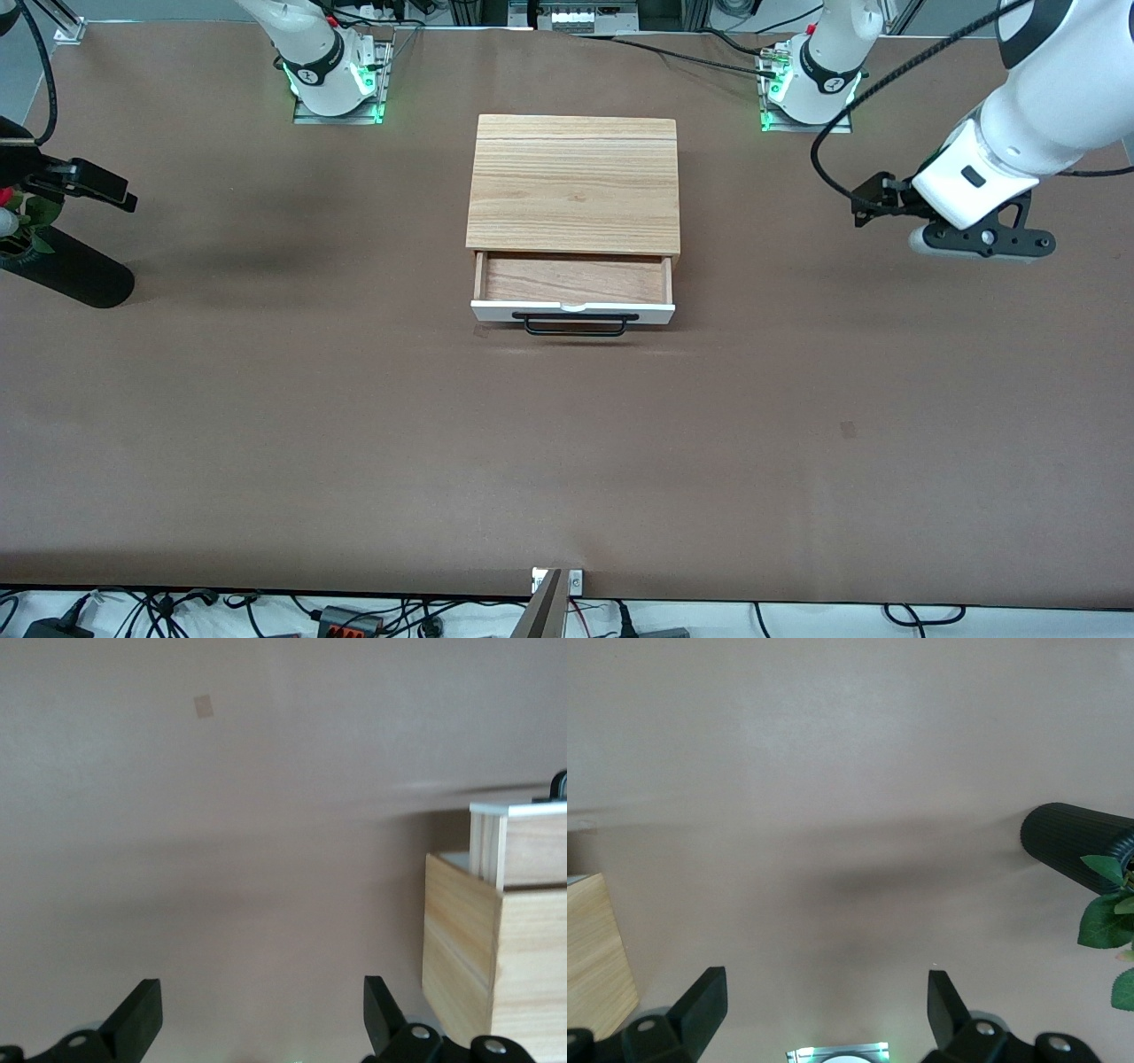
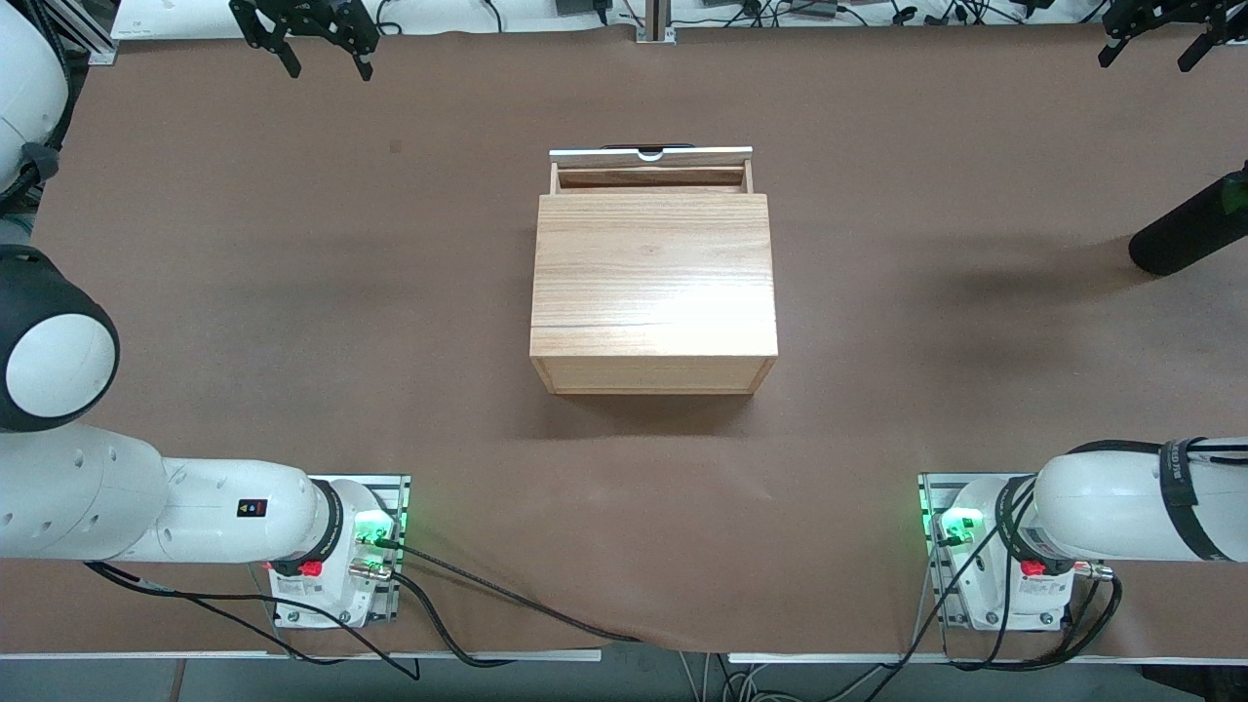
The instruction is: Pull top drawer with both arms simultaneously
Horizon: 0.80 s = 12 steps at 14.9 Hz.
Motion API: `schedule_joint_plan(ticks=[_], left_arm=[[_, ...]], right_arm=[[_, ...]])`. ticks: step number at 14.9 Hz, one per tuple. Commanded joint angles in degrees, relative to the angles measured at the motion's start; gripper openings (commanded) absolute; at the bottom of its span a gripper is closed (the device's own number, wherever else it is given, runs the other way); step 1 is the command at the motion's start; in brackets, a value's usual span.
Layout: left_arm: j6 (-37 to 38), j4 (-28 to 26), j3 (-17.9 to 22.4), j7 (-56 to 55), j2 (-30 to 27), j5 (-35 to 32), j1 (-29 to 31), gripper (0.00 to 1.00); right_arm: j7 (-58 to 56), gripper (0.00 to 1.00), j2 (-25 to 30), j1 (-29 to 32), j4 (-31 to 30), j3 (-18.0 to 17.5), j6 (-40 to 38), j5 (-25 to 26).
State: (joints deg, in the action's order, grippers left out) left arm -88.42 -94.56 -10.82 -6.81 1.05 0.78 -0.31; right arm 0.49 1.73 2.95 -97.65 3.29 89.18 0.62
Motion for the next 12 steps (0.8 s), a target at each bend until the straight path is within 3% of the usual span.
schedule_joint_plan(ticks=[1, 12], left_arm=[[0.26, -2.03, -0.61, 0.49, -2.46, 0.54, 1.01, 1.00], [-0.27, -1.77, -0.52, 0.66, -2.11, 2.03, 1.10, 1.00]], right_arm=[[1.09, 1.00, 0.30, 1.27, -1.05, -1.44, 0.91, 0.00], [1.18, 1.00, -1.02, 1.01, 0.71, -1.01, -2.51, -0.27]])
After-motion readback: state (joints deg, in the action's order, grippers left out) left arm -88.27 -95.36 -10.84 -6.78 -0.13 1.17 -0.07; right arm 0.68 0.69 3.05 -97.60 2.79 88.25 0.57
